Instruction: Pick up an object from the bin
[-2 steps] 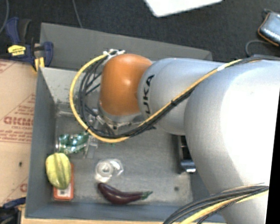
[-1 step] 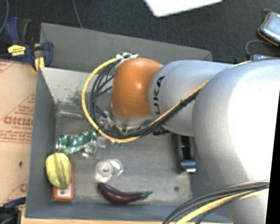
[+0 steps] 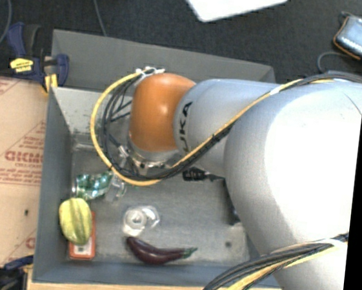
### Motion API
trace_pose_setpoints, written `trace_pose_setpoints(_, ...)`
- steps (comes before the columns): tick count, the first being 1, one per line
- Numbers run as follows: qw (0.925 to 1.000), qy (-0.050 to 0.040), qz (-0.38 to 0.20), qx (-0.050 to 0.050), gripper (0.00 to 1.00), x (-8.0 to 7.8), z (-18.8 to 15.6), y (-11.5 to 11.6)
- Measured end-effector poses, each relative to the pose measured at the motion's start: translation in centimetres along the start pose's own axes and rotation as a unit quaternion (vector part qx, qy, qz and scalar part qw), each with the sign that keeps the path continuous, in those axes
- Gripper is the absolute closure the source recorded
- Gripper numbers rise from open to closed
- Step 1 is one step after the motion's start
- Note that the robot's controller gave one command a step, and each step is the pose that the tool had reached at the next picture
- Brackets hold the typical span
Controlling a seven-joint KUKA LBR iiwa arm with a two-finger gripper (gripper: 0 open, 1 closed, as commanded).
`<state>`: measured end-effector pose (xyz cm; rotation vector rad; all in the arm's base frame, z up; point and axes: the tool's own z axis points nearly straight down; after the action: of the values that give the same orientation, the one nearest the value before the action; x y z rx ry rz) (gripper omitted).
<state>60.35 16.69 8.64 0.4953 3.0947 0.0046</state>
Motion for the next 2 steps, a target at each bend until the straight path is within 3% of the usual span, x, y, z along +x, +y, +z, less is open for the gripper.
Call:
trace_pose_setpoints(1, 0.9946, -0.0042, -0.104, 0.000, 1.00, -3.17, 1.08, 5.85)
trace_pose_setpoints(2, 0.9946, -0.0041, -0.103, 0.000, 1.00, -3.17, 1.09, 5.84)
